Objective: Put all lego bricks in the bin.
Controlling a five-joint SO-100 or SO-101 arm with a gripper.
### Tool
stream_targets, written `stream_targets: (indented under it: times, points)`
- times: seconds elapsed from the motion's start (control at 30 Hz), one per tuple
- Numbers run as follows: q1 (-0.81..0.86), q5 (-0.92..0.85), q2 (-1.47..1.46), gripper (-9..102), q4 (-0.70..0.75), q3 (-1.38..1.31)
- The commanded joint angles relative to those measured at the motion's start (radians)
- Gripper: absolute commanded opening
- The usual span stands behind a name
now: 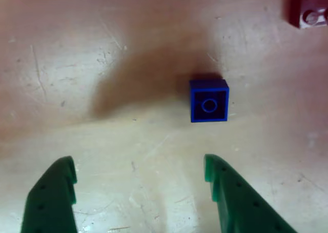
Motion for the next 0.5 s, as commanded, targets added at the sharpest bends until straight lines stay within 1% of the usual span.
stream_targets:
  times: [0.0, 0.2, 0.3, 0.37, 0.47]
  points:
    - [0.109, -0.110, 0.003, 29, 0.008, -0.063]
    - [0.213, -0.230, -0.005, 27, -0.041, -0.035]
    - [0.275, -0.282, 0.014, 27, -0.133, 0.006]
    - [0.281, -0.281, 0.017, 27, -0.175, 0.021]
    - [0.247, -0.258, 0.017, 27, -0.181, 0.038]
